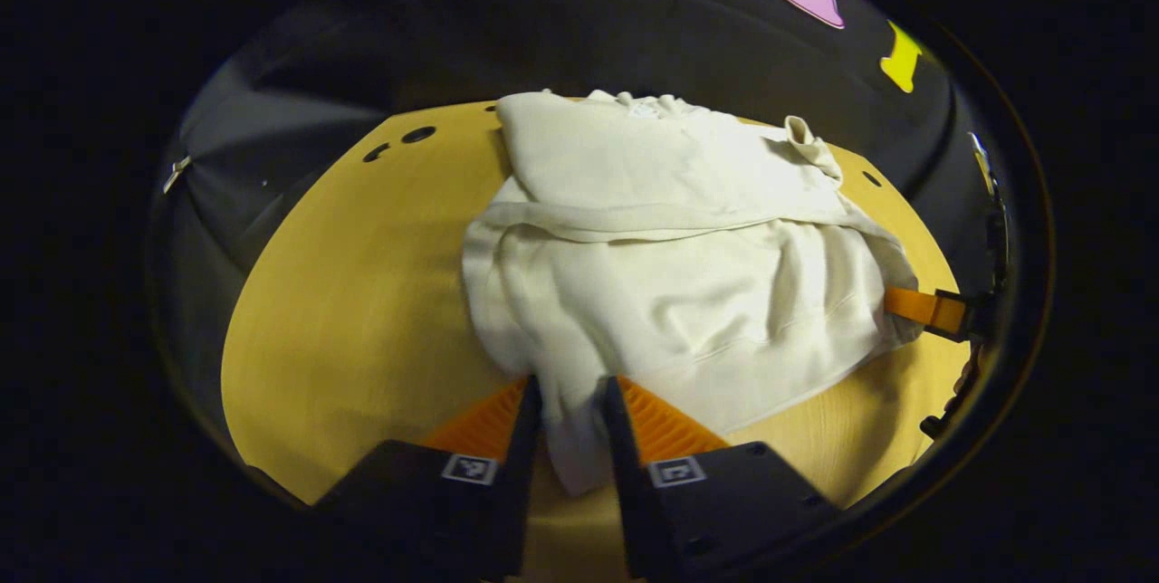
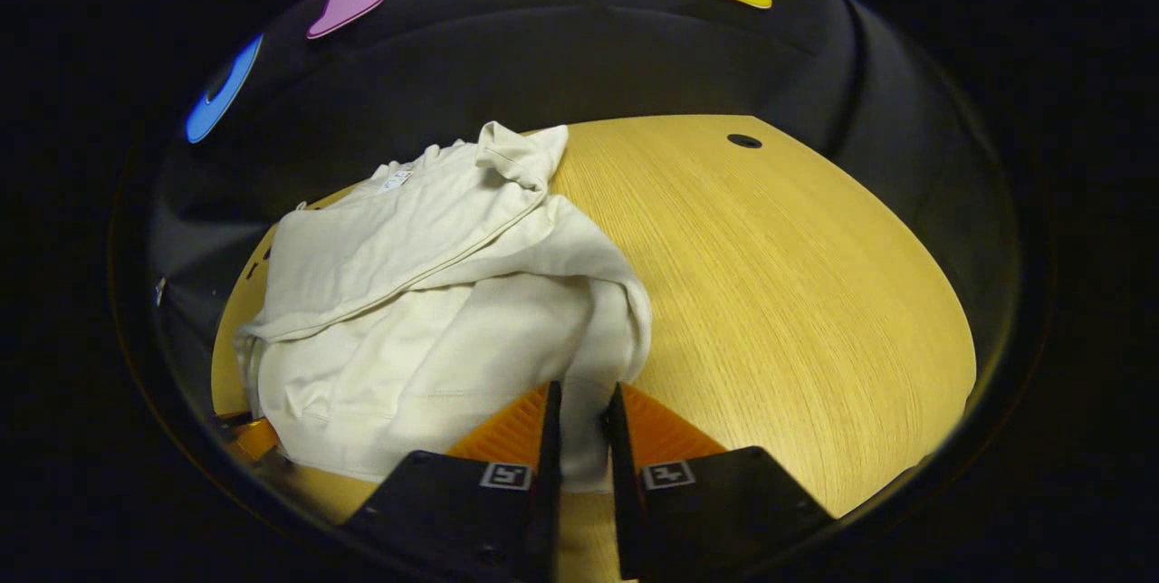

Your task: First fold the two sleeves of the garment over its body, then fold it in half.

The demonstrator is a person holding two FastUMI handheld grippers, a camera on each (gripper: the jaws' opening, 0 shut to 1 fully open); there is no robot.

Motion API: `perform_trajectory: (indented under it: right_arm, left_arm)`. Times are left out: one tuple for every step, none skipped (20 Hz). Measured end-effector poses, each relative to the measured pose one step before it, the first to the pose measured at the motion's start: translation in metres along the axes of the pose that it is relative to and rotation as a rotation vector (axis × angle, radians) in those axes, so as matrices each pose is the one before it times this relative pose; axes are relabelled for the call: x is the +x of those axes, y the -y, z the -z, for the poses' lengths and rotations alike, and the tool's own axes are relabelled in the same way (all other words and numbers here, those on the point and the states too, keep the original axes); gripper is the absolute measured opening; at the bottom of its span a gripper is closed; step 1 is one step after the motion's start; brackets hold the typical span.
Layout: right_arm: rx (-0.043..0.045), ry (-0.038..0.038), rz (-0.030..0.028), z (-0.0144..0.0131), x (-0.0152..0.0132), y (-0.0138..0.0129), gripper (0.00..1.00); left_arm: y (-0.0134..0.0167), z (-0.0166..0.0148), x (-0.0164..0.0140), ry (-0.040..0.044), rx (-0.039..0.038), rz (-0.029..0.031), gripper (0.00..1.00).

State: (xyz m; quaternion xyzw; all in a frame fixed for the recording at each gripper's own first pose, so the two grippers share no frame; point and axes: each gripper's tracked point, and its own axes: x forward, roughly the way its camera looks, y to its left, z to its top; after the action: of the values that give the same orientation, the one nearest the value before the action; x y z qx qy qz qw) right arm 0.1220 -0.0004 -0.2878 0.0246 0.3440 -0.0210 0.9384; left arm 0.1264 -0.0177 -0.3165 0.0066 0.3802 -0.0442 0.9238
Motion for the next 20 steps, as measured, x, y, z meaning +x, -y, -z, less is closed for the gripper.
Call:
perform_trajectory:
  right_arm:
    - [-0.01611, 0.00482, -0.01923, -0.00185, 0.00100, -0.00448, 0.12]
    - [-0.01467, -0.01654, -0.02830, 0.00237, -0.00412, -0.00495, 0.12]
    - [0.00536, -0.00704, -0.02004, -0.00107, 0.00709, -0.00206, 0.12]
    - [0.02119, -0.01183, -0.01531, 0.00007, -0.00333, -0.00075, 0.08]
    - [0.02085, -0.00432, -0.00893, -0.00136, 0.00053, -0.00037, 0.08]
    - [0.00645, 0.00139, -0.00435, -0.00177, 0.00146, -0.00002, 0.08]
    - [-0.00081, 0.00372, -0.00648, -0.00169, -0.00050, -0.00151, 0.08]
    - [0.00057, 0.00296, -0.00751, -0.00008, -0.00034, -0.00214, 0.08]
    - [0.00093, 0.00344, -0.00902, -0.00099, -0.00106, -0.00362, 0.08]
    - [-0.00173, 0.00114, -0.00732, -0.00111, 0.00081, -0.00309, 0.08]
    - [0.00353, 0.00014, -0.00598, -0.00193, 0.00081, -0.00240, 0.08]
    - [0.01132, -0.00244, -0.01173, -0.00160, 0.00068, -0.00401, 0.08]
    - [0.00662, 0.00575, -0.00928, -0.00471, 0.00144, -0.00331, 0.08]
    - [-0.00111, 0.00401, -0.00668, -0.00450, 0.00154, -0.00206, 0.08]
    - [-0.00187, 0.00832, -0.00728, -0.00609, 0.00153, -0.00326, 0.08]
    - [-0.00333, 0.01138, -0.00704, -0.00685, 0.00169, -0.00373, 0.08]
    - [-0.00376, 0.00984, -0.00965, -0.00718, 0.00181, -0.00409, 0.08]
    - [-0.00415, 0.01029, -0.01032, -0.00640, 0.00072, -0.00464, 0.08]
    - [-0.00482, 0.01185, -0.00933, -0.00777, 0.00221, -0.00397, 0.08]
    - [-0.00419, 0.01164, -0.00906, -0.00759, 0.00136, -0.00441, 0.08]
  left_arm:
    - [0.00098, -0.00171, 0.00163, 0.00208, 0.01661, 0.00270, 0.24]
    - [0.00204, -0.00361, 0.00042, 0.00606, -0.00839, 0.00915, 0.22]
    - [0.00199, -0.00246, 0.00156, 0.00815, -0.03007, 0.00656, 0.13]
    - [0.00151, -0.00261, -0.00155, 0.01081, -0.02829, 0.00833, 0.10]
    - [0.00050, -0.00113, 0.00301, 0.00870, -0.01791, 0.00627, 0.07]
    - [0.00020, -0.00162, 0.00037, 0.00812, -0.01279, 0.00298, 0.07]
    - [0.00059, 0.00009, 0.00044, 0.00701, -0.01090, 0.00539, 0.07]
    - [0.00047, -0.00144, -0.00016, 0.00697, -0.01632, 0.00638, 0.07]
    - [-0.00051, -0.00004, -0.00034, 0.00058, -0.01901, 0.00587, 0.06]
    - [-0.00039, -0.00205, -0.00152, 0.00080, -0.02032, 0.00524, 0.06]
    - [-0.00112, -0.00293, -0.00052, 0.00628, -0.01830, 0.00117, 0.06]
    - [-0.00137, -0.00282, -0.00022, -0.00164, -0.01711, -0.00412, 0.07]
    - [-0.00314, -0.00060, 0.00053, -0.00813, -0.02231, -0.01260, 0.07]
    - [0.00084, -0.00242, 0.00072, -0.00356, -0.02789, 0.00197, 0.07]
    - [0.00195, -0.00583, -0.00001, 0.00871, -0.02268, 0.00182, 0.06]
    - [0.00173, -0.00605, -0.00013, 0.01398, -0.01299, 0.00417, 0.06]
    - [0.00249, -0.00608, -0.00009, 0.01472, -0.00346, 0.00660, 0.07]
    - [0.00276, -0.00762, -0.00010, 0.01798, 0.00249, 0.00469, 0.07]
    - [0.00370, -0.00898, 0.00027, 0.02143, 0.00586, 0.00816, 0.06]
    - [0.00255, -0.01002, 0.00008, 0.01940, 0.00983, -0.00074, 0.06]
